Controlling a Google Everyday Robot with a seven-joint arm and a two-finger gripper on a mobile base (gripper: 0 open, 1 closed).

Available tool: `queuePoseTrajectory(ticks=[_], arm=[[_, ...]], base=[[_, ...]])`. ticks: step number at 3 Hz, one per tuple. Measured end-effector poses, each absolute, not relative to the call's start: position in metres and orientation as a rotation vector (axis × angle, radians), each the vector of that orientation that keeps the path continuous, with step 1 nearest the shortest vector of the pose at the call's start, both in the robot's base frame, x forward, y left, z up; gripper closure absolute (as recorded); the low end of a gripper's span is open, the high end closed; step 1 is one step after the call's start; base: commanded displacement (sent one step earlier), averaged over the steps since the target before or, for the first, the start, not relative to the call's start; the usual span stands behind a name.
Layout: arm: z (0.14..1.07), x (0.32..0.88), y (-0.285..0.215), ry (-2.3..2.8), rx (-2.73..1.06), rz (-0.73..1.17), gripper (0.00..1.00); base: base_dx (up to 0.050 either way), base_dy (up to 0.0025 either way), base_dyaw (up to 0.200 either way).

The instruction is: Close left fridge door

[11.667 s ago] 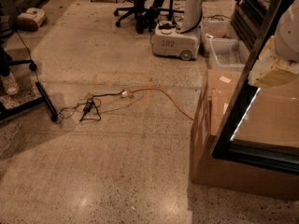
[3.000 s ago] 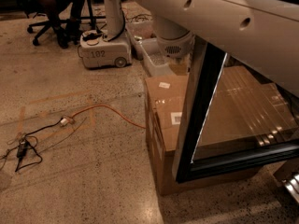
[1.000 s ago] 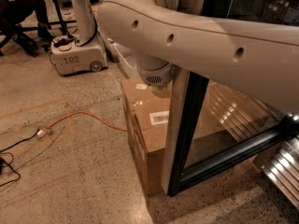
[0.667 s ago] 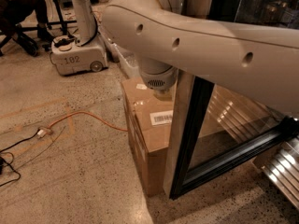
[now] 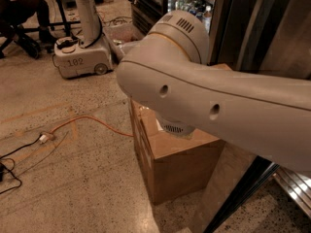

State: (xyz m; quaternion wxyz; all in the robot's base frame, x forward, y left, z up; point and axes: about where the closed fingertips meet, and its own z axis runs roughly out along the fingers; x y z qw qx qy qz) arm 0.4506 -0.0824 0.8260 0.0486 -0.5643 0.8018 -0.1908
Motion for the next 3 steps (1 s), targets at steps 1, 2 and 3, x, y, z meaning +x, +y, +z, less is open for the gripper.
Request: queuePoseTrajectory(ticks=[1,2,3], arm=[[0.826,0.4506,-0.0824,2.444,-1.72,-0.582,1.0],[0.826,0.4506,-0.0824,2.444,-1.72,-0.582,1.0],[0.826,0.4506,-0.0824,2.444,-1.72,-0.582,1.0]], base=[[0.0,0.0,-0.2],[0.0,0.00005,-0.201],[0.0,-0.00014,-0.198]])
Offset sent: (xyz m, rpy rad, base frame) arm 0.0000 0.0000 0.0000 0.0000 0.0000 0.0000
